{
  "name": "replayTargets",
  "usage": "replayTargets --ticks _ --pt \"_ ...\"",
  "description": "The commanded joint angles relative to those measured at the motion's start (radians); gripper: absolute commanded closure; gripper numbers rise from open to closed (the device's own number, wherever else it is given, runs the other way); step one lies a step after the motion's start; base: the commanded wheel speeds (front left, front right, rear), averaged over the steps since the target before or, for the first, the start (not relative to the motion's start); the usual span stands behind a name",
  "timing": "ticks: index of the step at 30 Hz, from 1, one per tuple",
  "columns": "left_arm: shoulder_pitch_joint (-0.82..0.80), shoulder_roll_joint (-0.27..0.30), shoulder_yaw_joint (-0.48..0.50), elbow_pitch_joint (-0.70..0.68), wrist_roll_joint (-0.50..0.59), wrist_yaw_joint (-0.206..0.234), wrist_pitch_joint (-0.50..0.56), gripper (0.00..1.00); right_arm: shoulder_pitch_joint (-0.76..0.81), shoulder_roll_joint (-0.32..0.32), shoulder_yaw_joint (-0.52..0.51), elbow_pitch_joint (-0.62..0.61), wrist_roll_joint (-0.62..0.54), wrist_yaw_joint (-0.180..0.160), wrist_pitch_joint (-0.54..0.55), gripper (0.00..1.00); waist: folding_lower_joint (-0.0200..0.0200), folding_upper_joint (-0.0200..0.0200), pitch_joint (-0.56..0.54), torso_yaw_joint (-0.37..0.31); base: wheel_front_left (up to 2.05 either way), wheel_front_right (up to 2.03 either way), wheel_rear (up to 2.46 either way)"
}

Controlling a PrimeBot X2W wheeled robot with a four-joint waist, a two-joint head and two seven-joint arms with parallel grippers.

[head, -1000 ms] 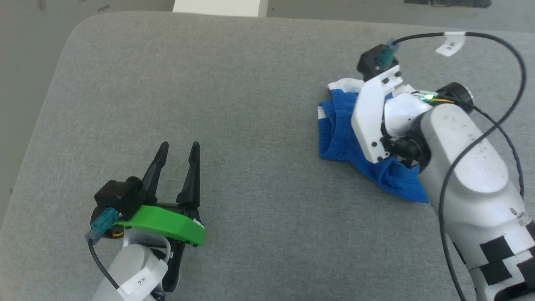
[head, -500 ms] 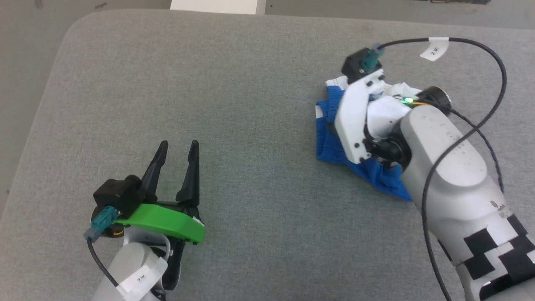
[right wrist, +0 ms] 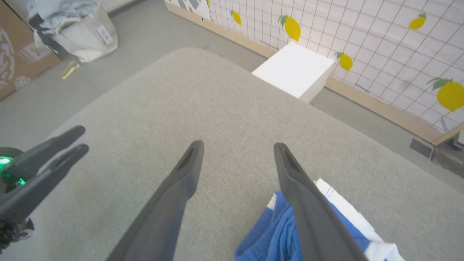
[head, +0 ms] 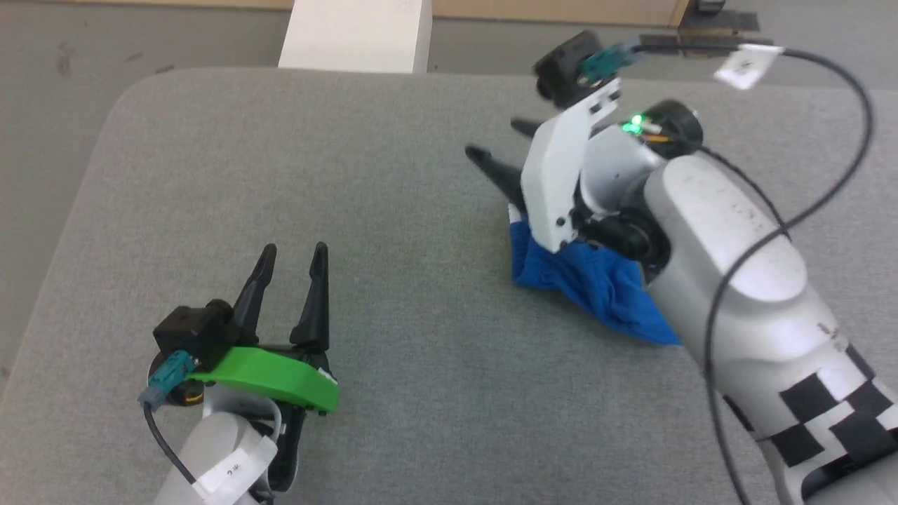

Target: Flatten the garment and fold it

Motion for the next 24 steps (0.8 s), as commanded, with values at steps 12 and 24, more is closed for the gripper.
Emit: replayTargets --ticks 12,24 --pt "0.033 0.03 0.017 0.001 -0.005 0.02 0.004 0.0 0.144 -0.153 -0.227 -0.148 0.006 -0.001 -0.466 0.0 0.0 0.0 -0.147 -0.095 0.0 0.0 0.0" --pt "0.073 0.023 0.03 0.006 -0.021 0.048 0.003 0.0 0.559 -0.112 -0.574 -0.303 -0.114 -0.001 -0.737 0.0 0.0 0.0 -0.211 -0.11 0.0 0.0 0.0"
